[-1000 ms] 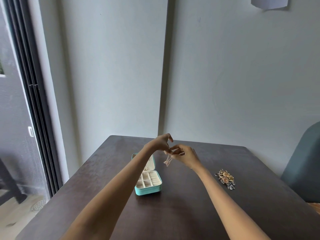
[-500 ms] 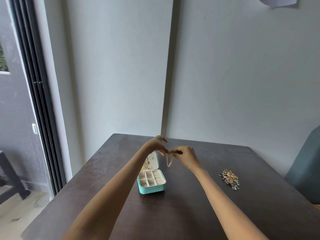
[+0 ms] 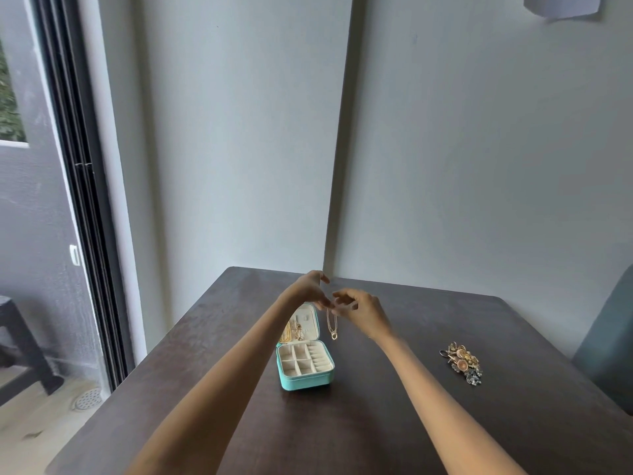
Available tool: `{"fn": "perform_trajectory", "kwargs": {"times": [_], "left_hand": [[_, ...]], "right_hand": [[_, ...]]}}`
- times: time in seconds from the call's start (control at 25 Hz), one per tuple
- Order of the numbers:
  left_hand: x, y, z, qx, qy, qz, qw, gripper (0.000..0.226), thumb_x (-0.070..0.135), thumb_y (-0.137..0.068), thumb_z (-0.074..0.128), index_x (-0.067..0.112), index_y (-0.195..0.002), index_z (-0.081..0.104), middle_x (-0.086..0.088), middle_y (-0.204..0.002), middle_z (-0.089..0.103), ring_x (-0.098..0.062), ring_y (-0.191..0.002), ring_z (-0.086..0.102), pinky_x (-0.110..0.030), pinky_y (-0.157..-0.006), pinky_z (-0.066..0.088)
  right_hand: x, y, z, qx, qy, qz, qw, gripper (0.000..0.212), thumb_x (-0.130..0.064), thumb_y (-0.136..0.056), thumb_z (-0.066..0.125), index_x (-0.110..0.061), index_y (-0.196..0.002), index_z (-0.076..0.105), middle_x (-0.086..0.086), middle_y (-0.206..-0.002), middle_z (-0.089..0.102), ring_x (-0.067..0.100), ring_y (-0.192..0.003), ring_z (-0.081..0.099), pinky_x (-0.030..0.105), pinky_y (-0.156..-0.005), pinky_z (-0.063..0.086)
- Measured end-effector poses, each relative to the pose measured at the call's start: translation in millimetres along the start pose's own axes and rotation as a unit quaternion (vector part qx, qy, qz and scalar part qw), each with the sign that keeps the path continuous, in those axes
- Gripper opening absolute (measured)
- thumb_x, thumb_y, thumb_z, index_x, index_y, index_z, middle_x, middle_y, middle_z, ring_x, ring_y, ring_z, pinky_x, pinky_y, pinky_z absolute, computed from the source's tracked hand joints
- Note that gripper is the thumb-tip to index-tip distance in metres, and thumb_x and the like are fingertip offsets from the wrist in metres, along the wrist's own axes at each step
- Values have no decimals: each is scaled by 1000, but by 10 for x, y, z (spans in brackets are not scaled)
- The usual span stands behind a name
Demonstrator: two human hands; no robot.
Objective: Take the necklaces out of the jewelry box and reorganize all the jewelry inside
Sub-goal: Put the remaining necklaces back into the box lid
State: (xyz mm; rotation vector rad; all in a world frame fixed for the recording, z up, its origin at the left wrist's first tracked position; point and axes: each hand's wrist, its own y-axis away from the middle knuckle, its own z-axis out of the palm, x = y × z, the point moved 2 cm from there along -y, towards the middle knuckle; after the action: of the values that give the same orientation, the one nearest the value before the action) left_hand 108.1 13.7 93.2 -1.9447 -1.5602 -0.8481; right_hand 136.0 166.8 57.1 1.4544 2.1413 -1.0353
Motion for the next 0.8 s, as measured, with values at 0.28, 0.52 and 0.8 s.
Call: {"fn": "perform_trajectory", "kwargs": {"times": [0.28,0.52,0.8], "left_hand": [[3,-15,-59,3,-4,2,1000,63,-2,-74,73,1,-130,45,-21,-120,59,-29,-90,68,-25,-77,52],[-149,-23,-121,6,54,5,999,63,-4,-73,75,0,-128,45,-15,-95,60,-1,-46,62,-14,-57,54],[-447,72,-98,9,130,16,991,40,13,-85,67,-2,-120,54,-14,-95,65,-10,-71,61,-14,-58,49]], "right_hand": [[-80,-73,-18,-19,10,-4,1000,20,-30,-77,73,-27,-97,73,-10,-90,74,5,-85,66,33,-82,54],[-150,-131,43,-21,6,0,1000,15,-27,-79,73,-18,-90,77,-3,-89,75,10,-83,68,33,-78,55],[-212,-182,165,-1,21,20,1000,9,-26,-78,72,-18,-80,77,-6,-80,73,5,-73,64,22,-66,51]]}}
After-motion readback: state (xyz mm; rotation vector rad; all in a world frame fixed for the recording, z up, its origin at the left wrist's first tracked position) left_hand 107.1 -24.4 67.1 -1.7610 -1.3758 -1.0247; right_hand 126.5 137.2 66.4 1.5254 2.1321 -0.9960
